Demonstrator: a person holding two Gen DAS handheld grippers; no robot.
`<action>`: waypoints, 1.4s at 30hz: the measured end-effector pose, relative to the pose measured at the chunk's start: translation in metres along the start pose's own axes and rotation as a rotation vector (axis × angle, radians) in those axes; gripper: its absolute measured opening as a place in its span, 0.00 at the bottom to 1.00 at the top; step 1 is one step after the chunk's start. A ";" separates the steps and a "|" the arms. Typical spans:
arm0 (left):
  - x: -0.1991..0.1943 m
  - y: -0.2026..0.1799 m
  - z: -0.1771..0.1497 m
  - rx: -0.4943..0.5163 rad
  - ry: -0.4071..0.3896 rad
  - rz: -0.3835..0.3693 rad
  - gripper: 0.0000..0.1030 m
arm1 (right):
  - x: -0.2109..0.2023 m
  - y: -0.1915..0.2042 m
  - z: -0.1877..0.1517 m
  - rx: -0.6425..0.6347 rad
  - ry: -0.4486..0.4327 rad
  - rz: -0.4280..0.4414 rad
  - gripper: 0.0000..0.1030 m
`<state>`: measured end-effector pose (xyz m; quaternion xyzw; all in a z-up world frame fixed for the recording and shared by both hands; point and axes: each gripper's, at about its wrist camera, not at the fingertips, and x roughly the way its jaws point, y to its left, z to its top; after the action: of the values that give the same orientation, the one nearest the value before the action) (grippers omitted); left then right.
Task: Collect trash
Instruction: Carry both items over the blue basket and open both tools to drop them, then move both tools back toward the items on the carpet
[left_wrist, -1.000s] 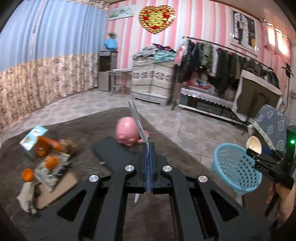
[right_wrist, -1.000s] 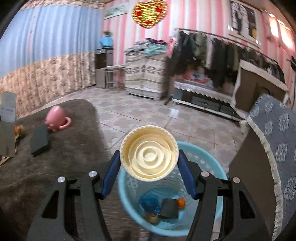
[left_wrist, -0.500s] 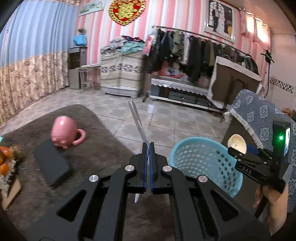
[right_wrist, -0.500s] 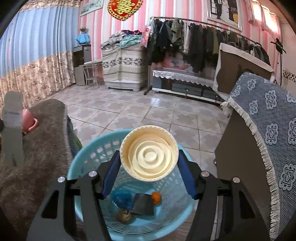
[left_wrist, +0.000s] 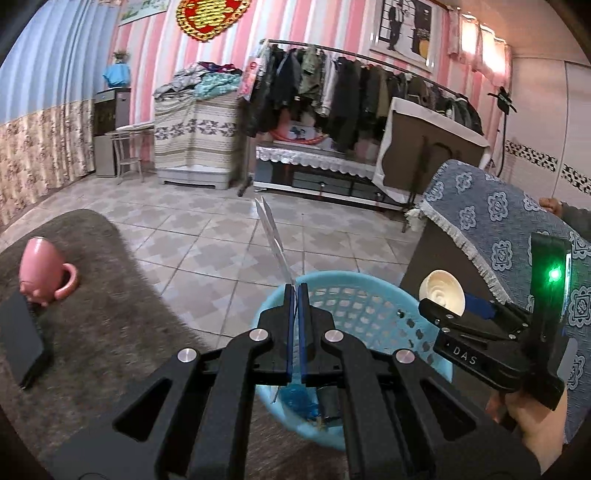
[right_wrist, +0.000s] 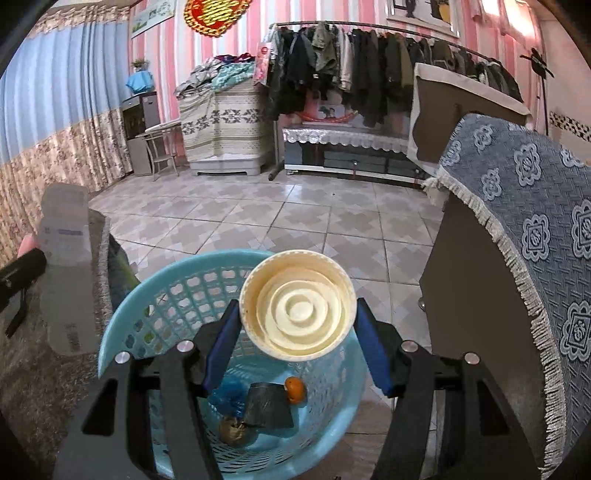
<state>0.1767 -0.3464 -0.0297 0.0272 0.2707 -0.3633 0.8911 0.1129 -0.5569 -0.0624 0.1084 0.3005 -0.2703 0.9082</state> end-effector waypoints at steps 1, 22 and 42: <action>0.006 -0.005 0.000 0.009 0.001 -0.005 0.00 | 0.001 -0.002 -0.001 0.009 0.002 -0.005 0.59; 0.034 0.019 -0.002 0.054 0.023 0.179 0.86 | 0.007 -0.008 0.001 0.035 -0.002 -0.049 0.59; -0.022 0.084 -0.023 0.006 0.009 0.393 0.95 | 0.021 0.053 -0.006 -0.072 0.012 -0.075 0.74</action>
<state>0.2092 -0.2652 -0.0507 0.0839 0.2632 -0.1829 0.9435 0.1538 -0.5196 -0.0784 0.0659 0.3192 -0.2923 0.8991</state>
